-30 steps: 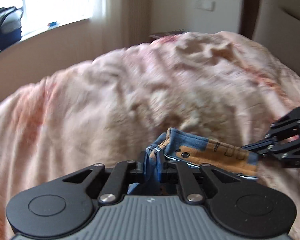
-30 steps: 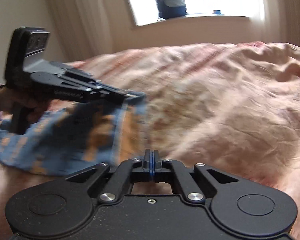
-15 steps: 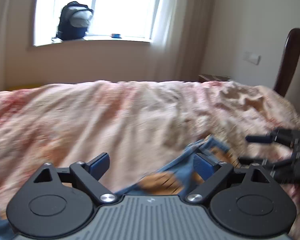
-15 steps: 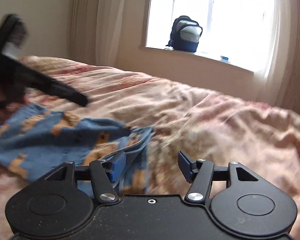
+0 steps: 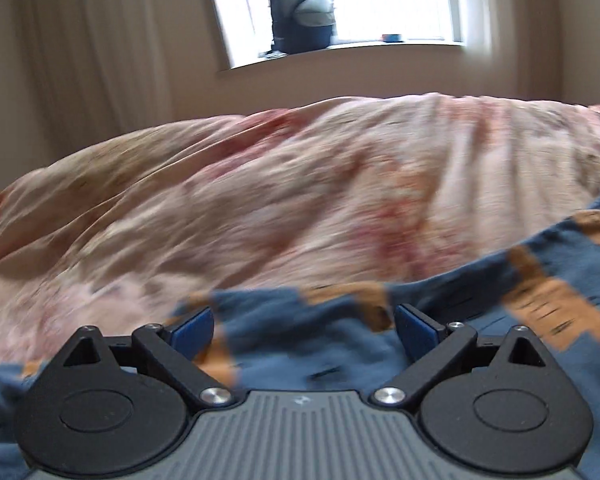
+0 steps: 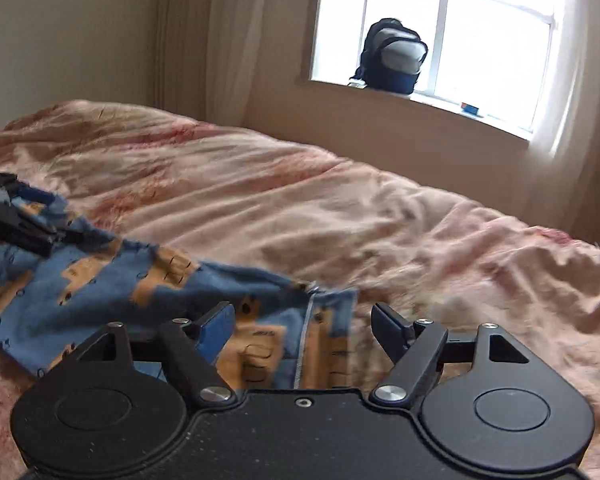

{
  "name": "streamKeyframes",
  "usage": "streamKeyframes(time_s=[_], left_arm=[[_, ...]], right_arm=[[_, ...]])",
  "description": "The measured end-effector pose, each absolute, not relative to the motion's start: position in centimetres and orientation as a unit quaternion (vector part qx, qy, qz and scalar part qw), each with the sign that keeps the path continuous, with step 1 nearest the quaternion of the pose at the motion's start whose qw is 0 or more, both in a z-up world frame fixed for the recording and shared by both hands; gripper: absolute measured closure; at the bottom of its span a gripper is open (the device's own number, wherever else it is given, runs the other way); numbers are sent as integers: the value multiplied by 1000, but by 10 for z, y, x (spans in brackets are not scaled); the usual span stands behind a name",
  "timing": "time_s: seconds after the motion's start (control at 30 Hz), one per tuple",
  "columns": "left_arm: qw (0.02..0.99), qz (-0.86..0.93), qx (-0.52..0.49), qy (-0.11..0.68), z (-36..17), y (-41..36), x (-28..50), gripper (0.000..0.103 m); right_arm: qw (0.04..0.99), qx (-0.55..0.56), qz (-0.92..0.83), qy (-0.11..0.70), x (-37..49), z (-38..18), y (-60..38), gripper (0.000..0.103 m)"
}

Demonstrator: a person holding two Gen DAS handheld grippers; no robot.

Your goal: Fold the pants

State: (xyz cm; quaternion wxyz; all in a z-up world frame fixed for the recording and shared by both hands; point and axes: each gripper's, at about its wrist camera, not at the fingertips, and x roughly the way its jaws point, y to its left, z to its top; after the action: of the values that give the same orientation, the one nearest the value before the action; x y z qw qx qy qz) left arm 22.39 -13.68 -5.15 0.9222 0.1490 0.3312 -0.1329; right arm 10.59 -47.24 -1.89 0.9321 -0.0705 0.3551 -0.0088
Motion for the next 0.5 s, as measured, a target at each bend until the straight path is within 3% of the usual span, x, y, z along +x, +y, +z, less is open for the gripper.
streamKeyframes(time_s=[0.07, 0.1, 0.13, 0.33, 0.5], left_arm=[[924, -108, 159, 330, -52, -110, 226, 1], [926, -98, 164, 326, -50, -94, 227, 1], [927, -87, 165, 324, -47, -79, 227, 1], [938, -131, 97, 307, -17, -8, 208, 0], [921, -21, 189, 341, -39, 25, 214, 0]], right_arm=[[912, -115, -70, 386, 118, -44, -480, 25], [915, -97, -83, 384, 118, -49, -493, 10], [915, -69, -101, 384, 118, -47, -502, 3], [926, -134, -98, 338, 122, -3, -447, 9], [928, -67, 15, 366, 154, -7, -391, 7]])
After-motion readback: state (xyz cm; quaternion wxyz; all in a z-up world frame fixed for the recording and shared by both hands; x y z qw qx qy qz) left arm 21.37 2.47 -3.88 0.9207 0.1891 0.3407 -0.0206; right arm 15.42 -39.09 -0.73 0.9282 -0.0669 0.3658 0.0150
